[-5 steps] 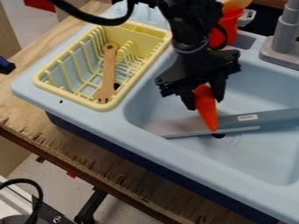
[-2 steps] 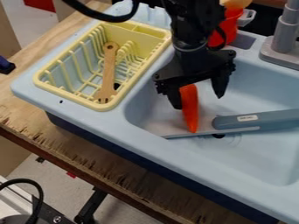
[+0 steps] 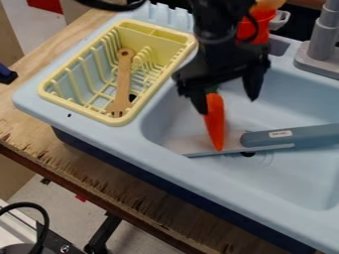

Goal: Put the carrot in the sink

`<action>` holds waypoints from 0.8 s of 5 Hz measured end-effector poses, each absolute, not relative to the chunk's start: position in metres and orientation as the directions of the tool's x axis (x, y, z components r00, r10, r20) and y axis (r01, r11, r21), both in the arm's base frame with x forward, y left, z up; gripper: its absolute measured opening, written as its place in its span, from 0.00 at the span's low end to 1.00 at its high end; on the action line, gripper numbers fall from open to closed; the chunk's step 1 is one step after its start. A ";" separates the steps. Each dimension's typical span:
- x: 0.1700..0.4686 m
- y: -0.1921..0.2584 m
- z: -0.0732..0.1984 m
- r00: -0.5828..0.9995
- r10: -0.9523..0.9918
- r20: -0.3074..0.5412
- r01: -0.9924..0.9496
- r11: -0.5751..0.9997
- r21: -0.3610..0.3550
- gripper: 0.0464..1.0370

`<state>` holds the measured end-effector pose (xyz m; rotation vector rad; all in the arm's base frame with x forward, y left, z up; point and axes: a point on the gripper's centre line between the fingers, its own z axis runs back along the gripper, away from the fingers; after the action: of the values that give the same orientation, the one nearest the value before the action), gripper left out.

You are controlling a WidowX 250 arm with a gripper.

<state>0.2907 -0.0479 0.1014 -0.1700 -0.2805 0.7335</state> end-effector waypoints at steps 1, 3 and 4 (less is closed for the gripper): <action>0.286 -0.049 0.117 0.720 0.671 0.177 -0.624 0.737 -0.259 0.96; 0.278 -0.057 0.126 0.774 0.614 0.154 -0.579 0.785 -0.221 0.96; 0.286 -0.060 0.128 0.819 0.556 0.144 -0.531 0.828 -0.177 0.96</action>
<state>0.2856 -0.0603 0.1280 -0.1307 -0.1933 0.5808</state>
